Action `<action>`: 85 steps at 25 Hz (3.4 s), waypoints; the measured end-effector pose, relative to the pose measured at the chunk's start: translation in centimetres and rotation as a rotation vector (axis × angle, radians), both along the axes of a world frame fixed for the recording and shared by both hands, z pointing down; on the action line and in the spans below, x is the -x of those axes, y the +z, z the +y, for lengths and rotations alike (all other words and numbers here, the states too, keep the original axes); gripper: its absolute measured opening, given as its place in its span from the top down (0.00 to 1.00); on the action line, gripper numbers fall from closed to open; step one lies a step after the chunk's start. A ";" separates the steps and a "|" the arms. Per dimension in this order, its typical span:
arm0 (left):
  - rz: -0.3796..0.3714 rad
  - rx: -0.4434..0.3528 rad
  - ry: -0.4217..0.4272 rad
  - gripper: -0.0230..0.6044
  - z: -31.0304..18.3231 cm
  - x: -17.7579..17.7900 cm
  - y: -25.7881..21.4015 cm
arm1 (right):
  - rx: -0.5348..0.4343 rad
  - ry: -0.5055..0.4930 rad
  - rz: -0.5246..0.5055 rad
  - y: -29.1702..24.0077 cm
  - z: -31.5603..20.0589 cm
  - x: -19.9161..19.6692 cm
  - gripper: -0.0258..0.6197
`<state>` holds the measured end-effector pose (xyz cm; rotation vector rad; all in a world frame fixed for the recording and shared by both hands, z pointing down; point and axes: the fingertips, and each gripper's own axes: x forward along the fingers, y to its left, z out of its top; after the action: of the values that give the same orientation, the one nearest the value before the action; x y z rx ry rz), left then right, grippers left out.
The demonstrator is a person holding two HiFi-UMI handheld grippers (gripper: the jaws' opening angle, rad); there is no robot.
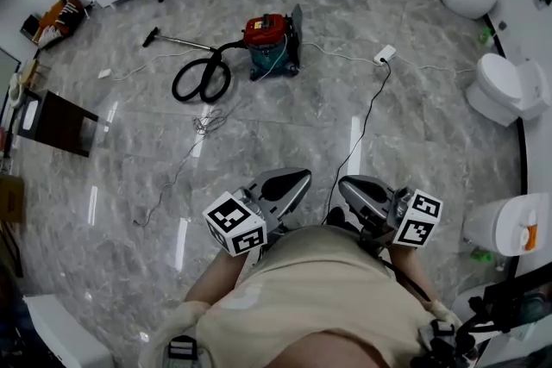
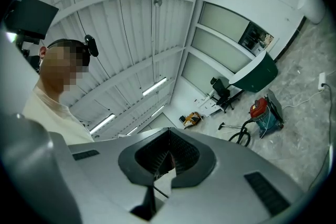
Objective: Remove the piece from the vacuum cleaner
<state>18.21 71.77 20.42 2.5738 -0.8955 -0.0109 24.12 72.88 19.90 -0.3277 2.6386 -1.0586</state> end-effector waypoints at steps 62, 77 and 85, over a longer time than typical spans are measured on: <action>-0.167 -0.096 -0.229 0.97 -24.4 21.4 1.7 | 0.050 -0.205 0.162 1.3 -23.7 19.6 0.96; -0.265 -0.104 -0.139 0.97 -33.6 4.6 0.2 | 0.091 -0.056 -0.016 1.1 -34.1 2.4 0.96; -0.329 -0.054 -0.225 0.97 -36.3 -0.9 0.8 | 0.098 -0.181 -0.026 2.3 -36.2 -2.5 0.96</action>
<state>19.06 35.51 21.18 2.5517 -1.3169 0.3363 26.58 36.65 22.24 -0.0941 2.6380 -1.2414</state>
